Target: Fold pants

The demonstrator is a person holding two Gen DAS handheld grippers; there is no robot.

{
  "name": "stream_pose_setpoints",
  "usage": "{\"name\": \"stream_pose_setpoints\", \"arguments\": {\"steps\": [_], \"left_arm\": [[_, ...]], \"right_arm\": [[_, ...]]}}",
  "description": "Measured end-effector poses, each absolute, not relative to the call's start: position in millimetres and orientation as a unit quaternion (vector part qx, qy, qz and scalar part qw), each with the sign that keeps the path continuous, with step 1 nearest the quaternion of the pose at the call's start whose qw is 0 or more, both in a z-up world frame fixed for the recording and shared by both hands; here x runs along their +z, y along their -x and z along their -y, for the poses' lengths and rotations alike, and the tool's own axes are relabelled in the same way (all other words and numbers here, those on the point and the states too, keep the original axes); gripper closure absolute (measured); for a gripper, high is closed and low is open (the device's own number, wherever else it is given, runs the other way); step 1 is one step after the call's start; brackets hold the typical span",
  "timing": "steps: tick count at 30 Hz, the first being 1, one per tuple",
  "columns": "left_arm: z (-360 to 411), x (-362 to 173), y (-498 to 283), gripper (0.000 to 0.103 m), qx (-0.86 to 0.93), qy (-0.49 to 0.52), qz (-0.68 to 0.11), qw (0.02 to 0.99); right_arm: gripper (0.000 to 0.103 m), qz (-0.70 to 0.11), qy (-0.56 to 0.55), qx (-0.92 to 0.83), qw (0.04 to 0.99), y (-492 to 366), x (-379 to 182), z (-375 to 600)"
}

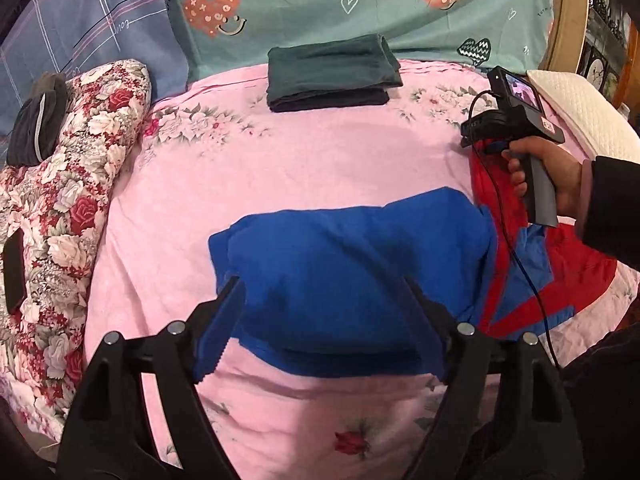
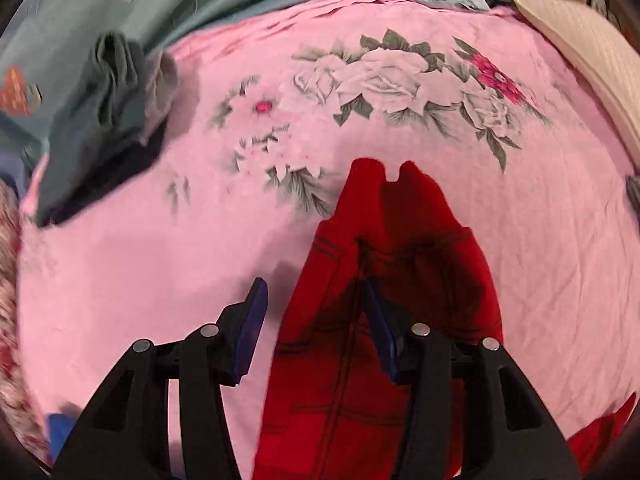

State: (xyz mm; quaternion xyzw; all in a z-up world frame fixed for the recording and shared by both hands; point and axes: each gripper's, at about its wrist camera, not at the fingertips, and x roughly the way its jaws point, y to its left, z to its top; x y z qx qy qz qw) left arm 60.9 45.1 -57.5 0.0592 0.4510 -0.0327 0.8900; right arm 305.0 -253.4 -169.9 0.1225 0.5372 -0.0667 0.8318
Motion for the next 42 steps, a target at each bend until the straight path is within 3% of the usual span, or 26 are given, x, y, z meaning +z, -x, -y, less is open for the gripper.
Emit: {"name": "stream_pose_setpoints", "arguments": {"steps": [1, 2, 12, 15, 18, 21, 24, 26, 27, 33, 37, 42], "left_arm": [[-48, -58, -61, 0.023, -0.031, -0.059, -0.452, 0.890], [-51, -58, -63, 0.023, -0.029, -0.057, -0.453, 0.889], [-42, -71, -99, 0.023, -0.082, -0.071, -0.463, 0.880], [-28, -73, -107, 0.023, -0.103, -0.085, -0.461, 0.877], [-16, -76, -114, 0.023, -0.127, -0.085, -0.467, 0.871], [-2, -79, -117, 0.023, -0.144, -0.102, -0.469, 0.865], [6, -81, -118, 0.019, -0.153, -0.118, -0.469, 0.862], [8, -85, -119, 0.018, -0.157, -0.123, -0.474, 0.858], [9, -88, -119, 0.018, -0.159, -0.128, -0.477, 0.855], [-6, -109, -107, 0.018, -0.157, -0.163, -0.489, 0.842], [-46, -126, -97, 0.018, -0.115, -0.183, -0.507, 0.834], [-117, -123, -95, 0.018, -0.040, -0.144, -0.520, 0.841]], "right_arm": [[0.093, -0.531, -0.117, -0.065, 0.837, -303, -170, 256], [0.099, -0.529, -0.126, -0.048, 0.838, -297, -169, 261], [0.100, -0.357, -0.331, 0.037, 0.873, -132, -21, 383], [0.099, -0.320, -0.381, 0.007, 0.867, -65, -18, 428], [0.099, -0.344, -0.429, -0.076, 0.832, -1, -69, 470], [0.093, -0.420, -0.471, -0.135, 0.764, 38, -136, 485], [0.079, -0.432, -0.463, -0.154, 0.758, 61, -144, 478], [0.058, -0.417, -0.455, -0.160, 0.770, 65, -130, 474], [0.042, -0.405, -0.452, -0.162, 0.778, 65, -121, 474], [0.041, -0.379, -0.398, -0.146, 0.823, 40, -94, 471], [0.043, -0.389, -0.357, -0.025, 0.849, 12, -79, 429], [0.045, -0.461, -0.155, 0.184, 0.854, -36, -73, 292]]}}
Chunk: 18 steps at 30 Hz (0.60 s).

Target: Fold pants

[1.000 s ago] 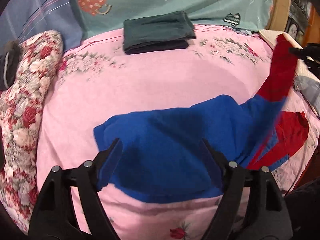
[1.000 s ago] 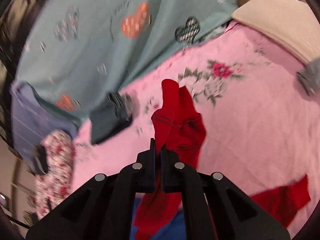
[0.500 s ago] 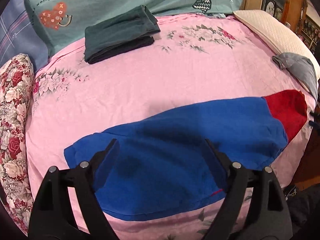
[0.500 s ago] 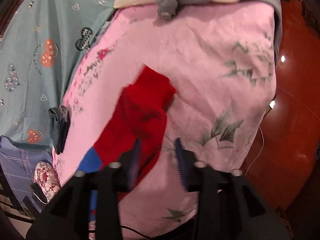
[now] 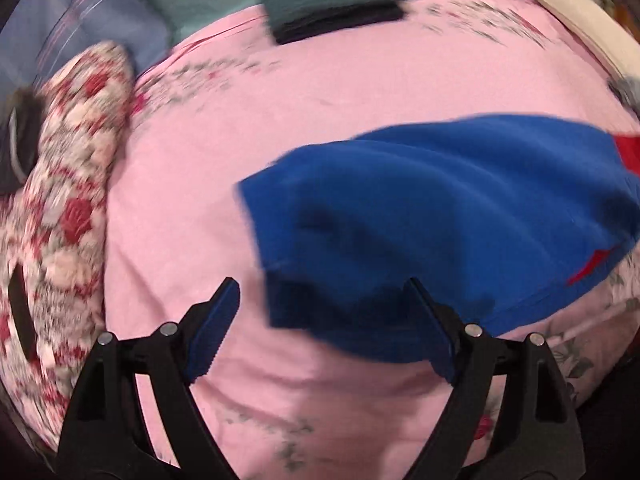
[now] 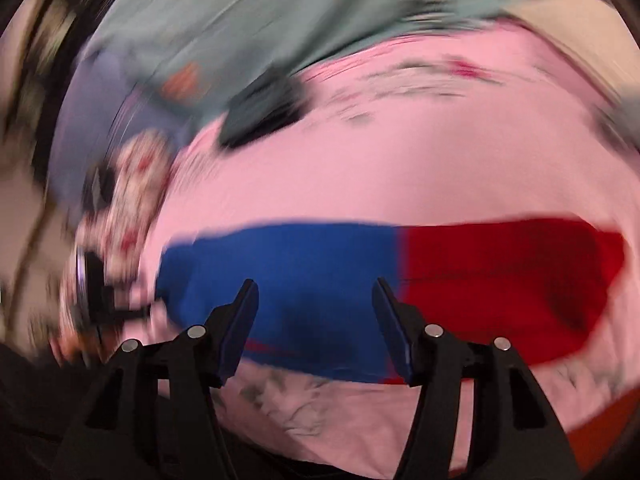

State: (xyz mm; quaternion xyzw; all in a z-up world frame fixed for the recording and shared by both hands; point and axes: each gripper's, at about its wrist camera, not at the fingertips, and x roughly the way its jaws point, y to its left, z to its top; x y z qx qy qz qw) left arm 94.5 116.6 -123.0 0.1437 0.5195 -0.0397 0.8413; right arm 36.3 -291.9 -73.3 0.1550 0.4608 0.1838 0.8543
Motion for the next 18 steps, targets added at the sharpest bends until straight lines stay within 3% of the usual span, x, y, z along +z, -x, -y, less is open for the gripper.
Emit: {"name": "stream_pose_setpoints", "arguments": {"steps": [5, 16, 17, 18], "left_arm": [[-183, -108, -94, 0.018, 0.033, -0.091, -0.512, 0.853], [-246, -118, -45, 0.018, 0.086, -0.025, -0.520, 0.850], [-249, -120, -40, 0.018, 0.086, -0.020, -0.521, 0.849], [-251, -121, -35, 0.018, 0.085, -0.016, -0.522, 0.849]], "right_arm": [[0.052, -0.490, 0.028, 0.345, 0.800, -51, -97, 154], [0.052, -0.450, 0.164, 0.406, 0.778, -63, -110, -31], [0.055, -0.452, 0.193, 0.393, 0.777, -68, -122, -42], [0.068, -0.457, 0.208, 0.386, 0.774, -69, -130, -47]]}}
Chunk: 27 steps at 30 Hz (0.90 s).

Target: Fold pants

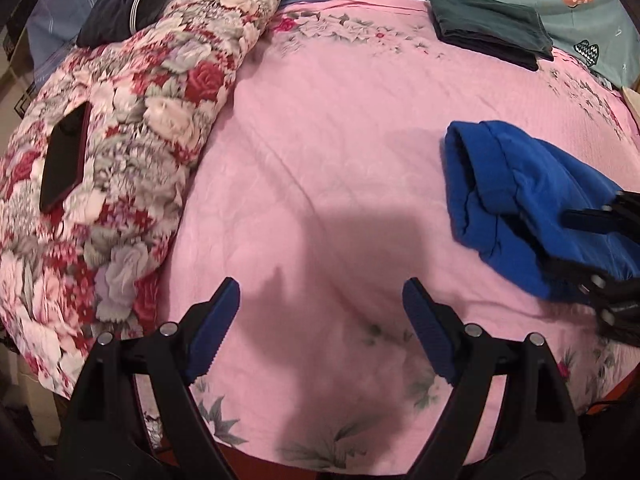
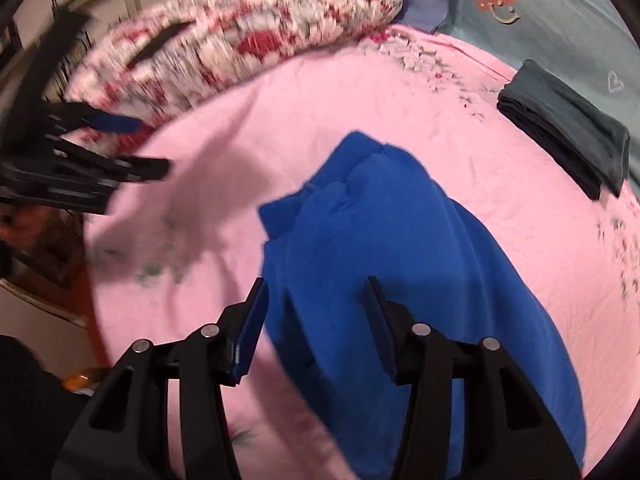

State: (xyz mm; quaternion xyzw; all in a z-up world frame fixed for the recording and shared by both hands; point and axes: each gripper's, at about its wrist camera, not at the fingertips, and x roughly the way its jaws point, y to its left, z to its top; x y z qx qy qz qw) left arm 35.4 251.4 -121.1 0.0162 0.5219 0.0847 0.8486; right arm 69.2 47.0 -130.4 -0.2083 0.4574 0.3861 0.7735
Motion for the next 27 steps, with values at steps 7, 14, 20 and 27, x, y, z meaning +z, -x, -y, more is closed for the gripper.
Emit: {"name": "stream_pose_setpoints", "arguments": {"steps": [7, 14, 20, 27], "left_arm": [[-274, -124, -19, 0.017, 0.092, 0.011, -0.521, 0.848], [-262, -122, -28, 0.017, 0.061, -0.004, -0.517, 0.854], [-247, -123, -37, 0.014, 0.041, -0.033, -0.515, 0.856], [-251, -126, -34, 0.014, 0.053, -0.003, -0.514, 0.856]], "right_arm": [[0.101, -0.488, 0.043, 0.399, 0.775, -91, -104, -30], [0.100, -0.497, 0.092, 0.391, 0.769, -73, -128, -59], [0.048, -0.421, 0.110, 0.343, 0.833, -64, -107, -45], [0.100, -0.509, 0.105, 0.320, 0.792, -108, -146, -51]]}}
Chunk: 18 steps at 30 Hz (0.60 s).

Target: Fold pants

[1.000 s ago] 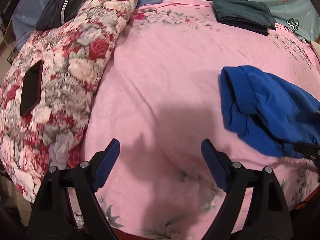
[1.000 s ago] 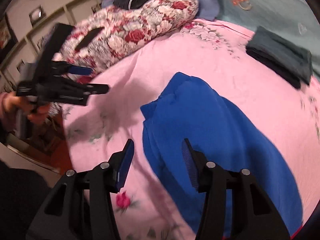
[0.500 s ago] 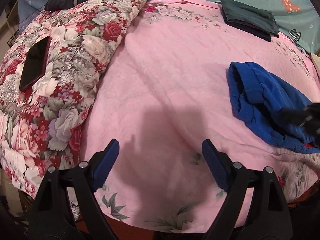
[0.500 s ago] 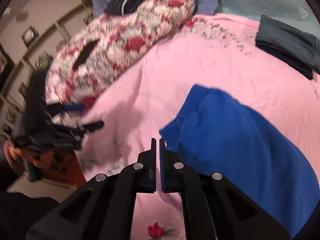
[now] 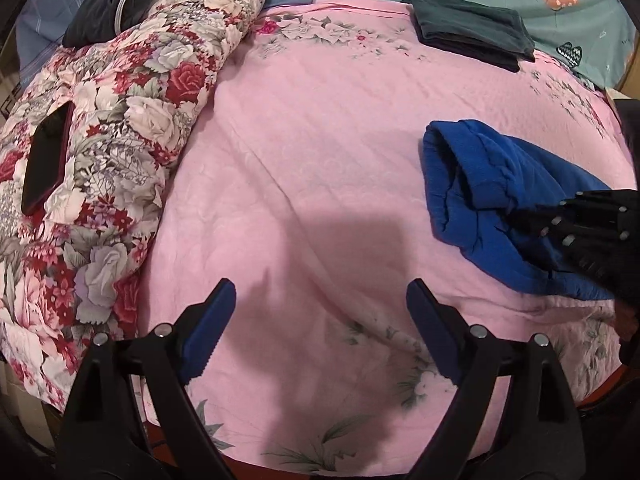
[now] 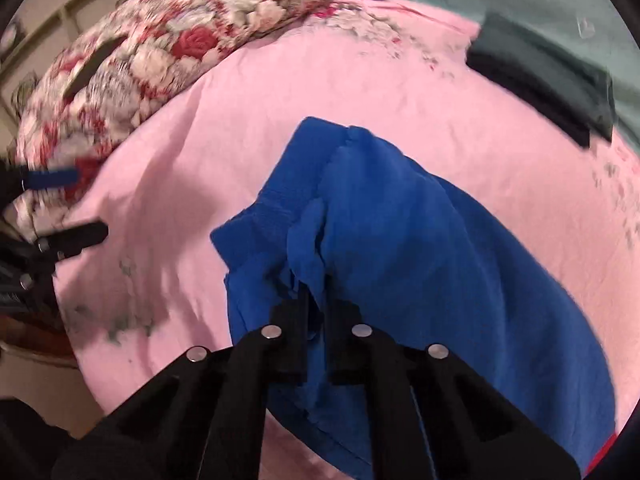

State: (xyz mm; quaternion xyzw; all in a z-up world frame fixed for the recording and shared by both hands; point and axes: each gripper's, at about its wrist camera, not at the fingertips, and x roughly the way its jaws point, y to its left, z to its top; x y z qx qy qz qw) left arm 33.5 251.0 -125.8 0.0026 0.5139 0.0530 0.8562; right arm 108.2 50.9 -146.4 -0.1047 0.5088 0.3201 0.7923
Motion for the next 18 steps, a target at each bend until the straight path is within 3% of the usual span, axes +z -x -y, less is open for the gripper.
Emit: {"name": "stream_pose_setpoints", "arguments": {"steps": [4, 6, 13, 14, 15, 16, 18], "left_arm": [[-260, -130, -31, 0.014, 0.065, 0.015, -0.519, 0.852], [-263, -132, -31, 0.014, 0.069, 0.024, -0.522, 0.850], [-265, -130, -35, 0.014, 0.067, 0.024, -0.519, 0.852], [-262, -128, -39, 0.014, 0.064, 0.023, -0.517, 0.853], [-258, -125, -42, 0.014, 0.059, 0.021, -0.514, 0.855], [-254, -121, -46, 0.014, 0.051, 0.019, -0.510, 0.858], [-238, -110, -56, 0.014, 0.025, 0.012, -0.496, 0.868]], "right_arm": [[0.100, -0.503, -0.032, 0.357, 0.787, -117, -104, -30], [0.100, -0.503, -0.049, 0.371, 0.779, -116, -98, -32], [0.095, -0.573, 0.042, 0.372, 0.729, -99, -161, -64], [0.091, -0.569, 0.047, 0.365, 0.735, -94, -161, -60], [0.081, -0.566, 0.042, 0.362, 0.739, -91, -156, -57], [0.061, -0.562, 0.035, 0.363, 0.743, -87, -147, -53], [0.048, -0.526, 0.017, 0.370, 0.766, -71, -119, -36]]}}
